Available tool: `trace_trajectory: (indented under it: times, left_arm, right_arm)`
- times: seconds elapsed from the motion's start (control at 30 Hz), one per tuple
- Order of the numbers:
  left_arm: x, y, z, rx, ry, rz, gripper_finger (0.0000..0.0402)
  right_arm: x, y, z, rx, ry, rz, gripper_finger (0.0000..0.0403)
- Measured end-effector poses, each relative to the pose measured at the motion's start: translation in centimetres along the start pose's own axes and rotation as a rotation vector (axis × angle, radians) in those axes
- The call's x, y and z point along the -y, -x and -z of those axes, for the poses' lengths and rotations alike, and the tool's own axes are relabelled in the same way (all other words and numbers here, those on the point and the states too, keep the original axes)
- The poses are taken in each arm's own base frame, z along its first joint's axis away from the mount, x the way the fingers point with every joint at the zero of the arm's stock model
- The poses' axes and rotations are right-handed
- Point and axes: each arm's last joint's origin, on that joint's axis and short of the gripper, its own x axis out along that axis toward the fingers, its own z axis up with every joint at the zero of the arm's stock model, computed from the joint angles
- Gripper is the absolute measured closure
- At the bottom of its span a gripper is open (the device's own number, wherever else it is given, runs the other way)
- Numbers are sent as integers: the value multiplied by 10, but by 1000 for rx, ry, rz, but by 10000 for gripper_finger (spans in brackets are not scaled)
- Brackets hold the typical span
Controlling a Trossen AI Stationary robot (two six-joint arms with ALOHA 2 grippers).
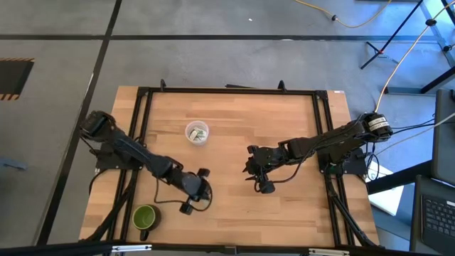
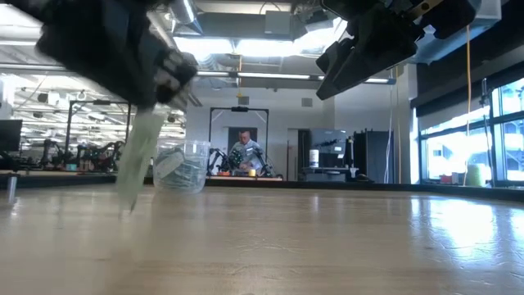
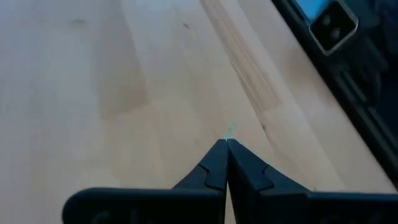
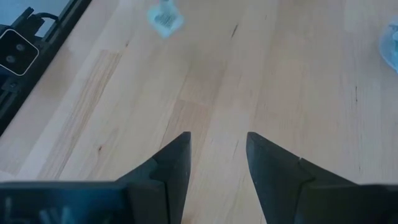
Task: Pick and place Stevia / Truvia into bins
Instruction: Put the light green stevia packet into the transparent container
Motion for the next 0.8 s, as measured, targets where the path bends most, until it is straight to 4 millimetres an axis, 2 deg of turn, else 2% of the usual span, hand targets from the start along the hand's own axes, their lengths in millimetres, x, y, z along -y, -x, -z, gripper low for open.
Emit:
trace_trajectory:
  times: [0.17,0.43,0.57,0.8]
  left_arm:
    - [-15,43,-11,40,26,-148,400]
    - [-50,106,-7,37,108,-602,400]
    - [-69,124,-1,2,163,-690,400]
    - [-107,136,4,-30,266,-698,400]
  right_arm:
    - [0,0,0,0,4,0,244]
    - [0,0,0,-2,51,0,244]
    - [1,0,0,-2,54,1,244]
    - [8,1,1,-11,59,16,244]
